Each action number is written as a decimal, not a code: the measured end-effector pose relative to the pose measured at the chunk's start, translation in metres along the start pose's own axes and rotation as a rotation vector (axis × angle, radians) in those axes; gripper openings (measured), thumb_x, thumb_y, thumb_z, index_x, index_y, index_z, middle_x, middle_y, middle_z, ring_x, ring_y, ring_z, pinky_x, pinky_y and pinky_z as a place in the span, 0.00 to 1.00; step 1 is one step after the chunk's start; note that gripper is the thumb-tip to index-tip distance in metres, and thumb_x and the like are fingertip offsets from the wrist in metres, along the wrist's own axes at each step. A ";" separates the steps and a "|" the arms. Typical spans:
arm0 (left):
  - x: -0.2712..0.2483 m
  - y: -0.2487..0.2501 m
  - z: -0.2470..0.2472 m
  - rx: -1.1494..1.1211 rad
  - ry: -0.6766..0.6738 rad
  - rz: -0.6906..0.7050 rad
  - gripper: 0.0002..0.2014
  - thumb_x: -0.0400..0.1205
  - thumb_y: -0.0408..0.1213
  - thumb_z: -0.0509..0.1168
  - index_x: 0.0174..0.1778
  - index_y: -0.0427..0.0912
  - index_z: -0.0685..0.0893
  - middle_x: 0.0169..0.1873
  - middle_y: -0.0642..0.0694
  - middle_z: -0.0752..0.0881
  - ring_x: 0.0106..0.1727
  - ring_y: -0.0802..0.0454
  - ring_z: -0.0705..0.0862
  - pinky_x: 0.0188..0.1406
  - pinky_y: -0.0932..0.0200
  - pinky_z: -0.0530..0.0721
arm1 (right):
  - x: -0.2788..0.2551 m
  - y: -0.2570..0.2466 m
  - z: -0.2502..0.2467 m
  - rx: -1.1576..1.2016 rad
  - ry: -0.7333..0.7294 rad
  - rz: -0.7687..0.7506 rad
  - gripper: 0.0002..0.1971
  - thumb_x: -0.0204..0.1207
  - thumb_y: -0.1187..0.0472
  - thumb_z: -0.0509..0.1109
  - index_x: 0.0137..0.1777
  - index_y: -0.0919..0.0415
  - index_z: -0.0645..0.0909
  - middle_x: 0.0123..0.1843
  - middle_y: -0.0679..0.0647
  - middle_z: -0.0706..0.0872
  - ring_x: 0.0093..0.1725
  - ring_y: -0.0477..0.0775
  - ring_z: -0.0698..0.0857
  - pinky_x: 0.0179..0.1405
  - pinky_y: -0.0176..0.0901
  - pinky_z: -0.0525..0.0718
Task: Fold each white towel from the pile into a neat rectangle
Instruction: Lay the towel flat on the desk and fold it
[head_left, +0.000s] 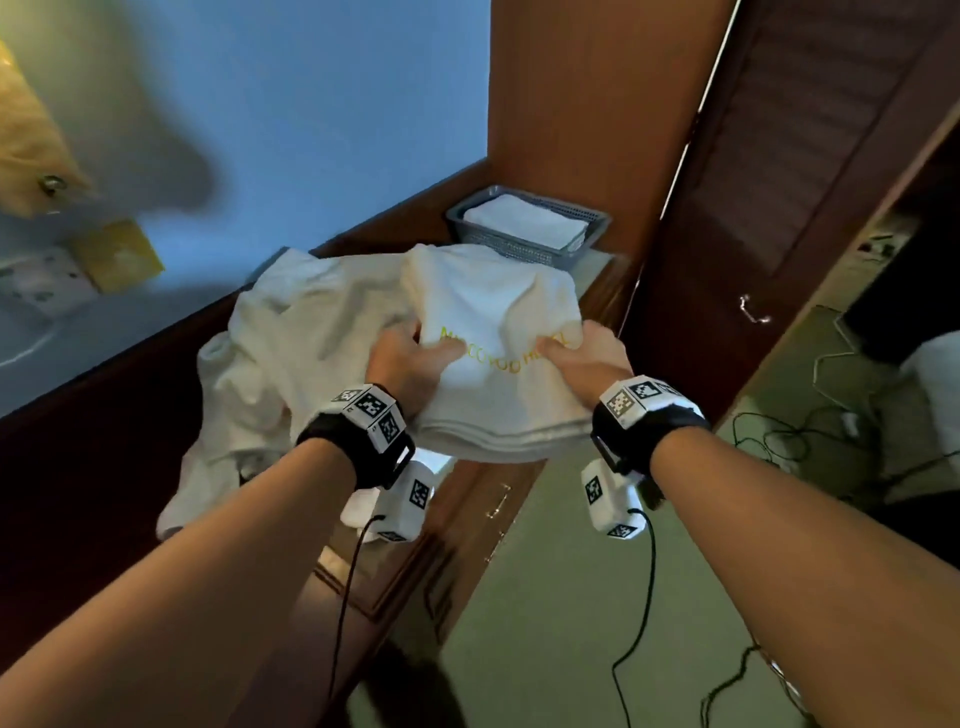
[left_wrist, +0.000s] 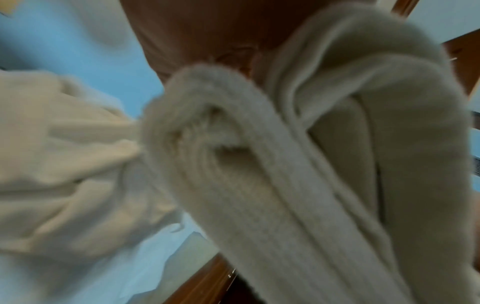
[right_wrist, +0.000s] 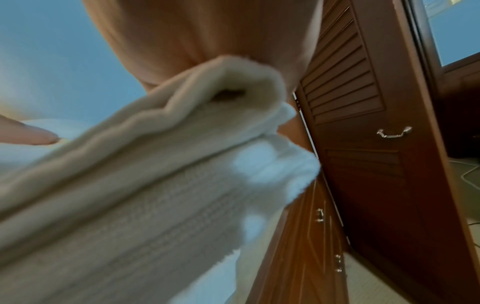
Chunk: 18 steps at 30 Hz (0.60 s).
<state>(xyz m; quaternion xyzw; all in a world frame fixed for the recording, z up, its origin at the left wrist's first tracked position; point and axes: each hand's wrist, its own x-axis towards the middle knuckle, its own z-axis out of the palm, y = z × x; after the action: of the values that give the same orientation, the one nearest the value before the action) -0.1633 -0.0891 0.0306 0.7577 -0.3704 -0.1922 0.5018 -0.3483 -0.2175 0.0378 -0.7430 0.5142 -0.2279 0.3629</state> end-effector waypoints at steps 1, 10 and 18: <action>0.011 0.008 0.014 0.001 -0.010 0.006 0.18 0.67 0.54 0.75 0.42 0.42 0.90 0.33 0.50 0.89 0.36 0.53 0.86 0.34 0.61 0.80 | 0.011 0.007 -0.010 0.006 0.018 0.014 0.22 0.76 0.43 0.73 0.61 0.60 0.83 0.61 0.60 0.88 0.62 0.64 0.84 0.58 0.48 0.81; 0.126 0.043 0.125 -0.063 -0.121 0.028 0.21 0.63 0.54 0.75 0.37 0.38 0.88 0.28 0.49 0.85 0.32 0.49 0.81 0.36 0.55 0.77 | 0.114 0.053 -0.067 0.007 0.095 0.121 0.23 0.76 0.47 0.72 0.64 0.63 0.80 0.60 0.60 0.87 0.61 0.64 0.84 0.50 0.45 0.78; 0.267 0.064 0.194 -0.020 -0.157 0.125 0.14 0.71 0.48 0.78 0.28 0.46 0.83 0.21 0.57 0.81 0.28 0.63 0.78 0.25 0.67 0.71 | 0.260 0.060 -0.092 -0.039 0.094 0.146 0.24 0.77 0.47 0.73 0.66 0.60 0.78 0.63 0.58 0.85 0.63 0.61 0.84 0.50 0.42 0.74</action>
<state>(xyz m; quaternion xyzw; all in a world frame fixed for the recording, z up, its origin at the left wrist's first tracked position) -0.1417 -0.4248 0.0282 0.7107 -0.4532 -0.2231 0.4896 -0.3543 -0.5002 0.0408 -0.6989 0.5877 -0.2256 0.3394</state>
